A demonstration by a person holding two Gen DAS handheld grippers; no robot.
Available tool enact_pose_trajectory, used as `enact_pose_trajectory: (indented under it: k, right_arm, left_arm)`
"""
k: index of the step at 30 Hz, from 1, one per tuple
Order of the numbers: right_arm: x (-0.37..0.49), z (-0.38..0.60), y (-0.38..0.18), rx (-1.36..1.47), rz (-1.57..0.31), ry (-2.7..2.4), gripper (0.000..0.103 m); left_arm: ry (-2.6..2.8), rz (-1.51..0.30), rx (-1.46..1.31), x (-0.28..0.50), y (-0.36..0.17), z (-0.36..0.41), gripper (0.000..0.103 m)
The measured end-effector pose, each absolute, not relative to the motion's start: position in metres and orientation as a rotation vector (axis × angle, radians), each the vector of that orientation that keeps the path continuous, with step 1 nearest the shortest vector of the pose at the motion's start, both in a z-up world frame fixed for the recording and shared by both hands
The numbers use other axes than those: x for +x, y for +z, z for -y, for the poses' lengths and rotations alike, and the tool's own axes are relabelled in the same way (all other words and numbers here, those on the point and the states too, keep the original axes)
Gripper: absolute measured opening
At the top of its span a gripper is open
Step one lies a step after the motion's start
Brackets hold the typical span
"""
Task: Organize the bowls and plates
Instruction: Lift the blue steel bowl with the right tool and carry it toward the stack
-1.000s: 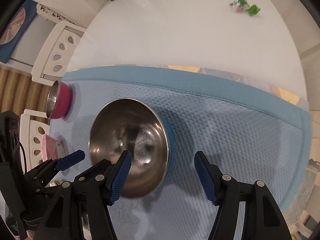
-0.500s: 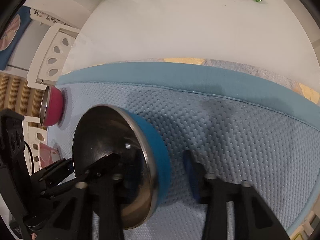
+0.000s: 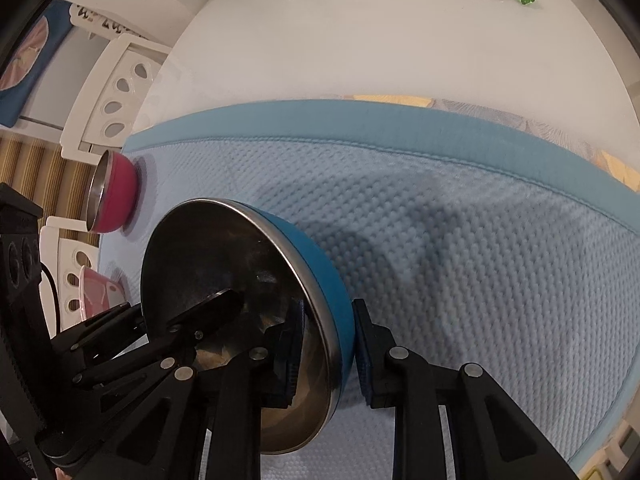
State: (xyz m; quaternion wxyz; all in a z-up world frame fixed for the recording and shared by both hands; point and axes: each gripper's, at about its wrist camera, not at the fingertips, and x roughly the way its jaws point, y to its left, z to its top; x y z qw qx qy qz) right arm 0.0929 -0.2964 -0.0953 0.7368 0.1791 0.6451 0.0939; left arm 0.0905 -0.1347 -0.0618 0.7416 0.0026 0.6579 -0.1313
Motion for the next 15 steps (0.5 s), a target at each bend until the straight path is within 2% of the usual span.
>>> enact_pose_trajectory:
  k: [15]
  right_arm:
    - [0.079,0.247,-0.085,0.343,-1.444,0.255,0.023]
  left_arm:
    - [-0.219,-1.446,-0.057,0.073,-0.049,0.1,0.022]
